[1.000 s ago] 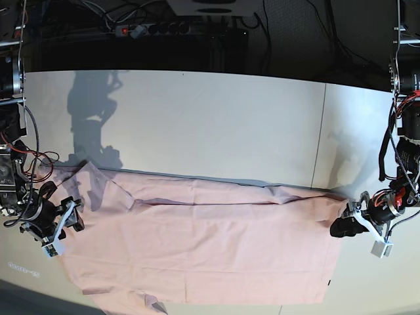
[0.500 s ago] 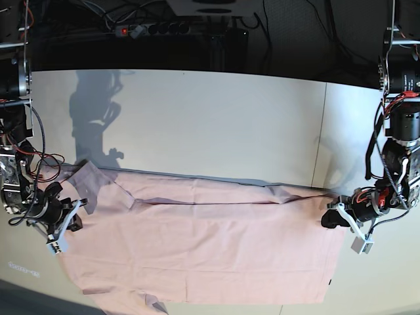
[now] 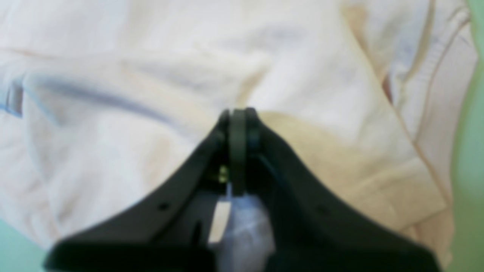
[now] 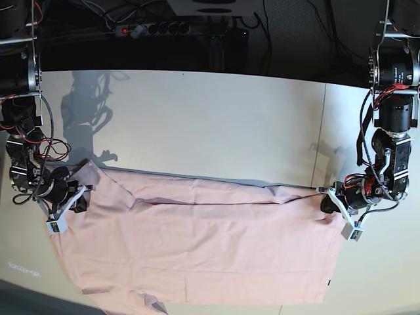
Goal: Fold the T-shirt properly
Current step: 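Lower the stretched shirt edge onto the table with both grippers, then drag the shirt edge away from the robot with both grippers, flattening it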
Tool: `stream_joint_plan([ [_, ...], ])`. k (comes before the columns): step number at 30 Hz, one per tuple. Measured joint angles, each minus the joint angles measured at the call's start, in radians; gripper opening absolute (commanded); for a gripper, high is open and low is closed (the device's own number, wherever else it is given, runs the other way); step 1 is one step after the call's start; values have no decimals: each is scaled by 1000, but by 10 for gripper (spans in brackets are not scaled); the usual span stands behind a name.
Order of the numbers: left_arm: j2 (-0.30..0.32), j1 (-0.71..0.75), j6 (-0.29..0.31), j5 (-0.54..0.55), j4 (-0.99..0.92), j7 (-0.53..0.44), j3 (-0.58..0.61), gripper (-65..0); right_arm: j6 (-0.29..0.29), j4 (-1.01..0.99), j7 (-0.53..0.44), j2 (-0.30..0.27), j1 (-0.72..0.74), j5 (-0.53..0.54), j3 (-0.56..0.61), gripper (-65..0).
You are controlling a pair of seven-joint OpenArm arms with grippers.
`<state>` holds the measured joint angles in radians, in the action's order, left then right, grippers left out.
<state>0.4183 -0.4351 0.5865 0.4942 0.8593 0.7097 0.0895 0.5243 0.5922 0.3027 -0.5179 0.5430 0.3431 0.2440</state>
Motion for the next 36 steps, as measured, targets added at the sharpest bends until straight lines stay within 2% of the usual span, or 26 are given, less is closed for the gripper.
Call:
stream_joint_plan([
  [5, 3, -3, -5, 16, 3, 55, -2, -650, 0, 14, 25, -3, -14, 2, -1, -650],
  [7, 5, -7, -5, 36, 6, 102, -4, -650, 0, 28, 63, -9, -23, 35, -6, -650],
  [11, 37, 34, 34, 201, 43, 193, -3, -650, 0, 110, 123, -29, -99, 97, -71, -650],
  [13, 59, 81, 36, 258, 85, 197, -3, -650, 0, 172, 135, -40, -163, 112, -128, -650],
  [18, 100, 200, 43, 293, 211, 186, -5, -650, 0, 319, 151, -61, -323, 126, -254, -650],
  [28, 105, 458, 51, 307, 472, 142, -17, -650, 1, 598, 206, -78, -628, 163, -422, -650],
  [31, 100, 546, 53, 318, 538, 137, -65, -650, 2, 661, 212, -83, -699, 158, -455, -650],
  [36, 96, 693, 66, 331, 632, 172, -219, -650, 2, 734, 224, -103, -795, 173, -490, -650],
])
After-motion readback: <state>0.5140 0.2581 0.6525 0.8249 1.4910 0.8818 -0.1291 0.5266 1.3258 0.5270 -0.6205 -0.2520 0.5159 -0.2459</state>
